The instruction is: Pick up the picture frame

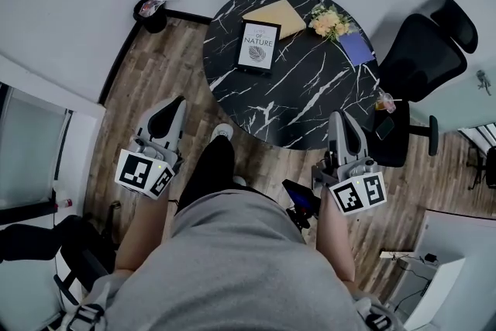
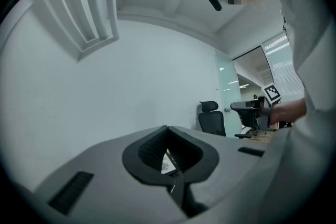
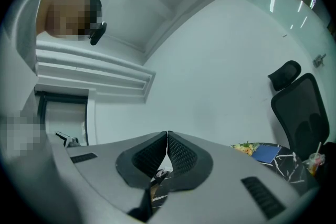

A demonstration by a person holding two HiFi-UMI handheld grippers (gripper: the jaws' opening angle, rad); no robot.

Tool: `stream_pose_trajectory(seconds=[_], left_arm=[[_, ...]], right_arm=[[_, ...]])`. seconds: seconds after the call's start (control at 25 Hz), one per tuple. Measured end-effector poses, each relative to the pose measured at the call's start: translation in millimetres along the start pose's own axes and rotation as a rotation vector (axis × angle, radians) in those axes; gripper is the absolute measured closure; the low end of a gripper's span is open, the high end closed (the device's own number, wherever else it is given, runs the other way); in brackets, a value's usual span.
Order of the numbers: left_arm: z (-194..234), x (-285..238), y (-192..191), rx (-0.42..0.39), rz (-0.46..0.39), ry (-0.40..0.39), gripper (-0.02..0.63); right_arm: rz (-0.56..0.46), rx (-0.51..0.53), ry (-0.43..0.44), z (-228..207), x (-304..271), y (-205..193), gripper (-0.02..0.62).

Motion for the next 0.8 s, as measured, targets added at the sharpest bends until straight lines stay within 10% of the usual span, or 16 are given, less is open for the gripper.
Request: stream_pose_trajectory(seconds=[0.8], left_arm=[[120, -145, 18, -0.002, 0.004, -0.149, 0.599]], right_arm=[[-0.012, 0.024, -0.120, -32, -134, 6, 0.569]])
Point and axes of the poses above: the fingertips, and each gripper's own axes: x backward along the fingers, z to its left, y out of its top, the point moved 10 cm from there along x, backward along the fingers, and after that the axes turned 2 degrees about -y, right-handed, at the moved point
